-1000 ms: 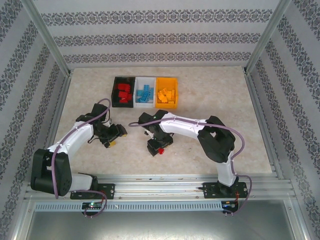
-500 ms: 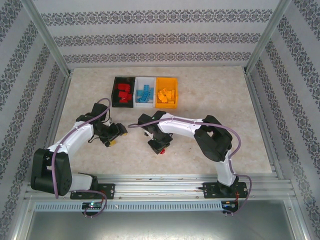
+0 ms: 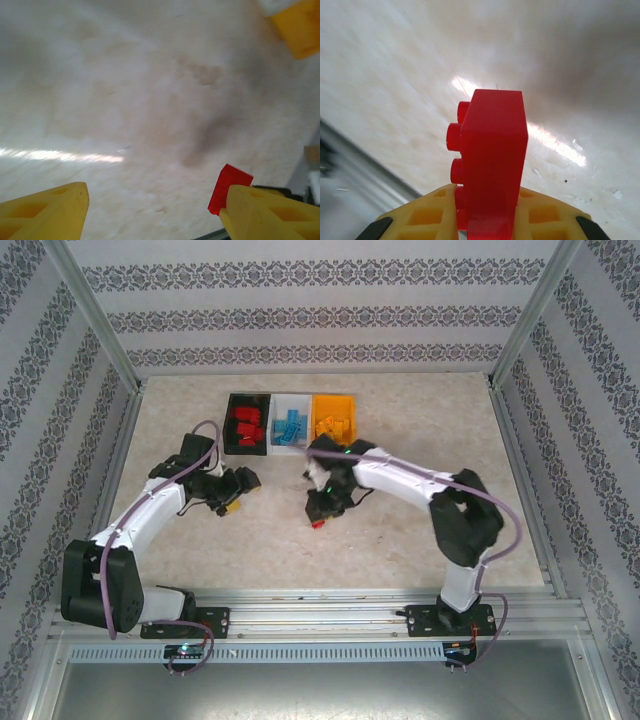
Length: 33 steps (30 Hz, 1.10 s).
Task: Sort the legos into containers by color
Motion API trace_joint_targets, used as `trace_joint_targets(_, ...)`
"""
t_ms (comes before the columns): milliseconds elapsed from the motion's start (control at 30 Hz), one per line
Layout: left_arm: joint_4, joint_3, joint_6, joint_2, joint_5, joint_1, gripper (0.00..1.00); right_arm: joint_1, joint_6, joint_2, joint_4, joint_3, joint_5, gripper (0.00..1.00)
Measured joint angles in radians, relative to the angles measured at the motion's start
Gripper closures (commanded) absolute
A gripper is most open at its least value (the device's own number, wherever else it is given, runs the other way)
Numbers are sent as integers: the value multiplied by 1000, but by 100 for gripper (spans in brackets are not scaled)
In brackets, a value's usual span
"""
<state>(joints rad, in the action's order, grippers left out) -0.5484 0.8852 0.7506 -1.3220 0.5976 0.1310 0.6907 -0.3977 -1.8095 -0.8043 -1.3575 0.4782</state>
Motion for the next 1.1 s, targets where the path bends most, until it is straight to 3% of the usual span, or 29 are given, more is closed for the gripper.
trace_joint_targets(200, 348, 7, 169, -3, 174, 0, 24, -183, -184, 134, 243, 16, 287, 81)
trace_joint_targets(400, 807, -4, 447, -77, 286, 1, 25, -207, -401, 156, 518, 24, 500, 79)
trace_joint_targets(533, 950, 13, 545, -126, 340, 13, 27, -206, -517, 156, 650, 27, 568, 79)
trace_joint_targets(833, 1042, 37, 613, -141, 388, 25, 28, -204, -649, 144, 800, 27, 603, 77)
trace_joint_targets(1100, 820, 40, 508, -36, 306, 4, 28, -204, -761, 18, 907, -49, 575, 77)
